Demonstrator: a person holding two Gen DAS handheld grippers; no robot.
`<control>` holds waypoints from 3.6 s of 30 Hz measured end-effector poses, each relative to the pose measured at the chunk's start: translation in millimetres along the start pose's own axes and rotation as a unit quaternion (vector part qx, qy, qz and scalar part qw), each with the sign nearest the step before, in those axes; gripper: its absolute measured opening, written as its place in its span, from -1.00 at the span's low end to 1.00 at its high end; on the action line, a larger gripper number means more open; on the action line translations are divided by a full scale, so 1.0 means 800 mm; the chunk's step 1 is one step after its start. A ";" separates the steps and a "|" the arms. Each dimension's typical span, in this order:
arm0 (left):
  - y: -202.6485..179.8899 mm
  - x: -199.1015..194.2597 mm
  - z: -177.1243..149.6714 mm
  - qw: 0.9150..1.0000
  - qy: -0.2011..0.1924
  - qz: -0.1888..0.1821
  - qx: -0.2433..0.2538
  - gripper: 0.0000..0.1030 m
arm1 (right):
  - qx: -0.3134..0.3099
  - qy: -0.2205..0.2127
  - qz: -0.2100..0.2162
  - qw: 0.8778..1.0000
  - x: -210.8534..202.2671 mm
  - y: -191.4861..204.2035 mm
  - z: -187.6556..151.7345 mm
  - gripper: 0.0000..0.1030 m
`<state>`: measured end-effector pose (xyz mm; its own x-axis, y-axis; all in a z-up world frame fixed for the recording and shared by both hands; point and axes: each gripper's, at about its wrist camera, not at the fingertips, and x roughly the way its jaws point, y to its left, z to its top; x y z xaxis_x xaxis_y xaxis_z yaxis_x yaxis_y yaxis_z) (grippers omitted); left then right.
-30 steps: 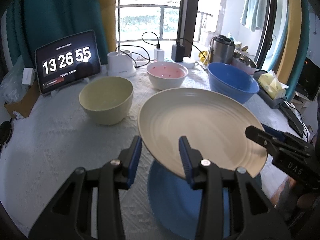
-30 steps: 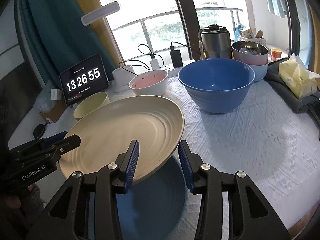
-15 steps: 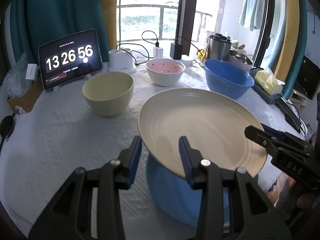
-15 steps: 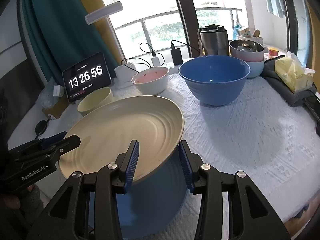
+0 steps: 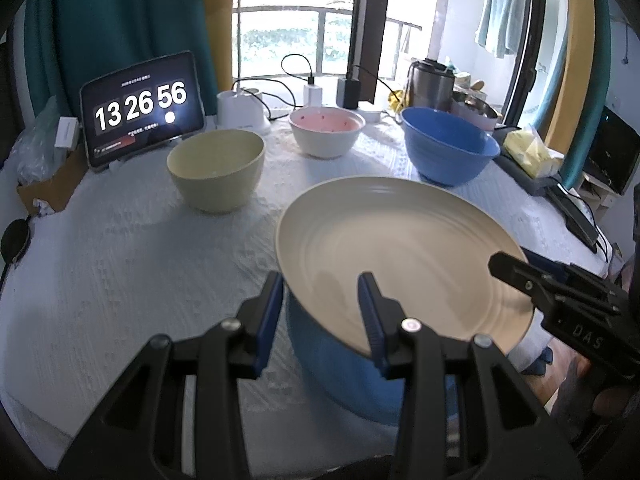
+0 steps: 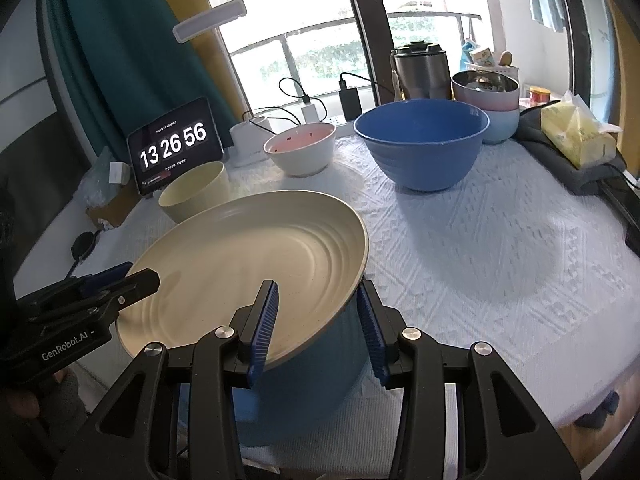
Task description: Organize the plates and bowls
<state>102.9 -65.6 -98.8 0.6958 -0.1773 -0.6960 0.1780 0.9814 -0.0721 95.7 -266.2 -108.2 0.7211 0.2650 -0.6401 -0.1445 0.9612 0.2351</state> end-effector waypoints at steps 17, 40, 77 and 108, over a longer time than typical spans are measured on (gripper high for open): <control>0.002 0.001 -0.027 1.000 0.018 -0.004 0.001 -0.23 | 0.003 0.013 -0.008 1.000 -0.005 0.005 -0.031 -0.15; 0.001 0.013 -0.037 0.999 0.035 0.006 0.005 -0.21 | 0.007 0.027 -0.027 0.999 0.009 -0.004 -0.038 -0.15; 0.017 0.047 -0.022 0.998 0.048 0.018 -0.025 -0.18 | 0.036 0.040 -0.041 0.998 0.037 -0.033 -0.027 -0.04; 0.012 0.078 -0.022 0.998 0.058 -0.024 -0.017 -0.18 | 0.064 0.072 0.000 0.995 0.069 -0.019 -0.022 0.10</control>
<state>135.7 -65.9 -155.6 0.6017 -0.2166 -0.7688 0.1843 0.9742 -0.1303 126.0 -264.9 -160.3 0.6149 0.2814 -0.7367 -0.0498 0.9462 0.3198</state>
